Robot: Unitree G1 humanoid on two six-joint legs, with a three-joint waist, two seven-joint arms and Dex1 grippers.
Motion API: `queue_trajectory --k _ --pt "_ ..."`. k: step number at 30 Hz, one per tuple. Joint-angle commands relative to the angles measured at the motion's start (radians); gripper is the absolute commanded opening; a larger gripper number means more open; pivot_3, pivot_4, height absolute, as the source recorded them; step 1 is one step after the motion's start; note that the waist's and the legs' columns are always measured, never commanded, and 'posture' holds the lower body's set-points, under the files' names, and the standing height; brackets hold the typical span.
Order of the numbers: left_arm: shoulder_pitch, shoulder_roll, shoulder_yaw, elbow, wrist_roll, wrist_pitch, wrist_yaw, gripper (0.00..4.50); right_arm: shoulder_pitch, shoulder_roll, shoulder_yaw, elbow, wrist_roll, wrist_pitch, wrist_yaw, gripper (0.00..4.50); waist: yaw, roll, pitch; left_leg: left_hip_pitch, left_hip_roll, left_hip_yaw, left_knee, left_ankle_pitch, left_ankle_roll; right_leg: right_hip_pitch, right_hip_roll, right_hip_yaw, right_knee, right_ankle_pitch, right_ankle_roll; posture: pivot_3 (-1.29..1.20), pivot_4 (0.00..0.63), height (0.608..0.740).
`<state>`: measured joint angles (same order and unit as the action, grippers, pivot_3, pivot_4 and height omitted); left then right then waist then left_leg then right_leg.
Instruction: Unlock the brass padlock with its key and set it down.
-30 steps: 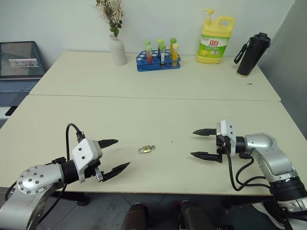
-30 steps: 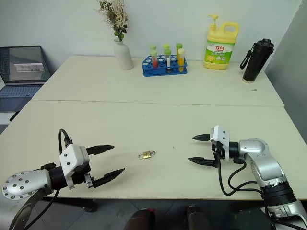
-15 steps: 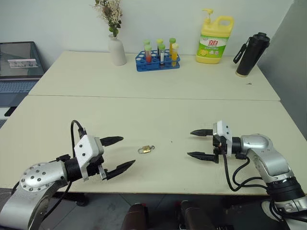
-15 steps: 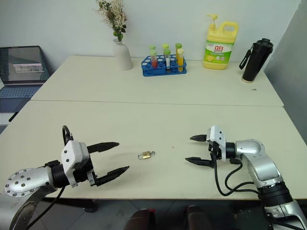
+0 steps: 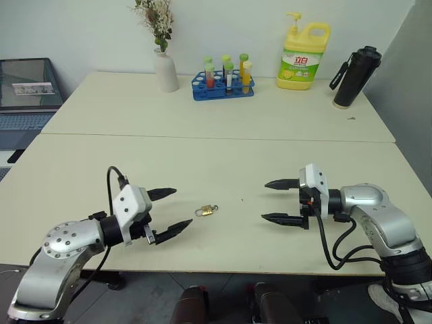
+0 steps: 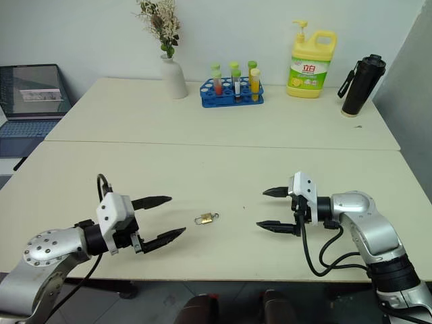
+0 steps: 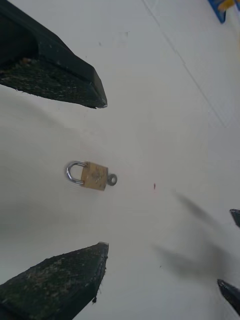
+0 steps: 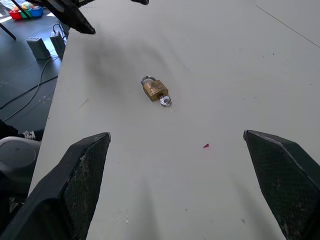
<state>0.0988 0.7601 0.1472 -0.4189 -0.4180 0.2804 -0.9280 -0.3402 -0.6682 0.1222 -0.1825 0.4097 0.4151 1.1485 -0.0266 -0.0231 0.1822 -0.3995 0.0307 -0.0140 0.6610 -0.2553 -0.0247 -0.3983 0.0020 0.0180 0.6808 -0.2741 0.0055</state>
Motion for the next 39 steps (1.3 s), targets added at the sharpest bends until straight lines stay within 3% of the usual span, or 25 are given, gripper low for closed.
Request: queue_trajectory --k 1,9,23,27,35,39 --pt "-0.051 0.002 -0.064 0.043 0.065 -0.028 0.0 4.5 0.008 -0.04 -0.016 -0.088 0.034 0.086 -0.012 4.47 0.001 0.0 0.0 0.0 0.0 0.0 0.0 0.0 0.0 0.0 0.0 0.0 0.0 0.0 0.0 0.0 0.15 0.74" --pt "-0.238 -0.059 -0.257 0.248 0.213 -0.075 -0.013 4.5 0.038 -0.068 0.031 -0.163 -0.018 0.15 -0.075 4.47 0.003 0.0 0.0 0.0 -0.001 -0.001 0.0 0.0 0.0 0.001 0.001 0.0 0.0 0.0 0.0 0.0 0.15 0.74" --pt "-0.384 -0.128 -0.36 0.444 0.282 -0.119 -0.071 4.5 0.065 -0.078 0.017 -0.225 0.014 0.188 -0.099 4.47 0.001 0.0 0.0 0.0 -0.001 -0.002 0.0 0.0 0.0 0.001 0.005 0.0 0.0 0.0 0.001 0.0 0.15 0.74" --pt "-0.389 -0.125 -0.37 0.451 0.298 -0.116 -0.087 3.64 0.054 -0.079 0.017 -0.23 0.024 0.2 -0.109 4.5 0.001 0.0 0.0 0.0 -0.001 -0.002 0.001 0.0 0.0 0.001 0.005 0.0 0.0 0.0 0.001 0.0 0.15 0.74" --pt "-0.376 -0.108 -0.382 0.441 0.31 -0.089 -0.101 0.98 0.033 -0.075 0.016 -0.23 0.029 0.208 -0.115 4.5 0.001 0.0 0.0 0.002 -0.001 -0.003 0.001 0.0 0.0 0.004 0.005 -0.001 0.0 0.0 0.001 0.0 0.15 0.74" --pt "-0.372 -0.116 -0.371 0.44 0.313 -0.109 -0.081 0.97 0.025 -0.069 0.013 -0.226 0.03 0.204 -0.12 4.5 0.0 0.0 0.0 0.002 0.0 -0.003 0.001 0.0 0.0 0.004 0.005 0.0 0.0 0.0 0.001 0.0 0.15 0.74"
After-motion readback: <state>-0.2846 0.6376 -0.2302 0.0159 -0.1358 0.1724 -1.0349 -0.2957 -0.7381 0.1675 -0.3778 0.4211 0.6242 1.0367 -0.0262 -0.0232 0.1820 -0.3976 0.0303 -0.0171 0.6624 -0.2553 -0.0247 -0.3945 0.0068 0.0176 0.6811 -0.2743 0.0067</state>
